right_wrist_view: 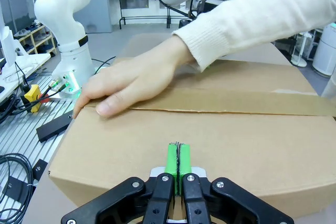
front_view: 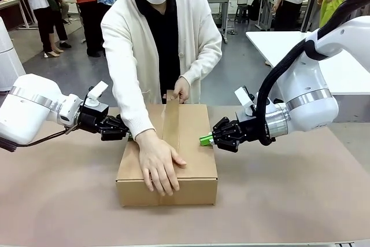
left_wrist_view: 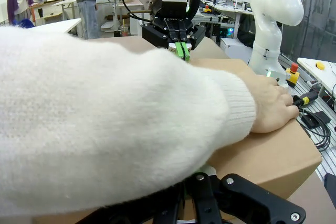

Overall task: Wrap the clocks to prevent damage.
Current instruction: After the human seals the box with tape, release both hands from the side flaps of the Package Box.

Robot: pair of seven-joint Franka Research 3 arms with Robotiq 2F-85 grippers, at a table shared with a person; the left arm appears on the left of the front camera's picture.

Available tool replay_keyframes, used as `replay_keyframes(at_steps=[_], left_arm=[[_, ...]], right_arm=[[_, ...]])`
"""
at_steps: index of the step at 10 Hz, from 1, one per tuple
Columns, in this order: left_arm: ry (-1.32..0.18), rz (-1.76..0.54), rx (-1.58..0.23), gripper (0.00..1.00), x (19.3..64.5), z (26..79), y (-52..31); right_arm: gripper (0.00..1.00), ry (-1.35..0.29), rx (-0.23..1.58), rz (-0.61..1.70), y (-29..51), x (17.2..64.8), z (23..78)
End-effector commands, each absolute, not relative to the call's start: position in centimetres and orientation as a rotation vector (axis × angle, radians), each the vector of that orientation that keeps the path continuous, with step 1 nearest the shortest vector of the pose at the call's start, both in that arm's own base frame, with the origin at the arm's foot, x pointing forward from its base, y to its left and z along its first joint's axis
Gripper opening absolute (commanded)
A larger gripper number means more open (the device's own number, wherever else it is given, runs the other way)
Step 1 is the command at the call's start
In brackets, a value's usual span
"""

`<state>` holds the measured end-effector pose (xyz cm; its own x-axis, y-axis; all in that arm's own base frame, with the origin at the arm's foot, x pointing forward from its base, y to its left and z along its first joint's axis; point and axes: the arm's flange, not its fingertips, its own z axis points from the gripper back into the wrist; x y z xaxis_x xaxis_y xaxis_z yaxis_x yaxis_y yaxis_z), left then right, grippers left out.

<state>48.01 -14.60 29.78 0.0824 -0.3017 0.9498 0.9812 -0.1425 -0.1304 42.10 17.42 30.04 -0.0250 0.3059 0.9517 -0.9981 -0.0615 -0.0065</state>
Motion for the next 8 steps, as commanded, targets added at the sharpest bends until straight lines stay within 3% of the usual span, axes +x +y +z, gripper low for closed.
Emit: replay_keyframes(at_steps=[1,8], left_arm=[[-0.827,-1.366,-1.142,0.05,48.02,29.47,-14.75],[-0.827,-1.366,-1.142,0.05,48.02,29.47,-14.75]], right_arm=[[0.04,-0.954,1.009,1.392,17.48,42.08,29.75],[0.04,-0.954,1.009,1.392,17.48,42.08,29.75]])
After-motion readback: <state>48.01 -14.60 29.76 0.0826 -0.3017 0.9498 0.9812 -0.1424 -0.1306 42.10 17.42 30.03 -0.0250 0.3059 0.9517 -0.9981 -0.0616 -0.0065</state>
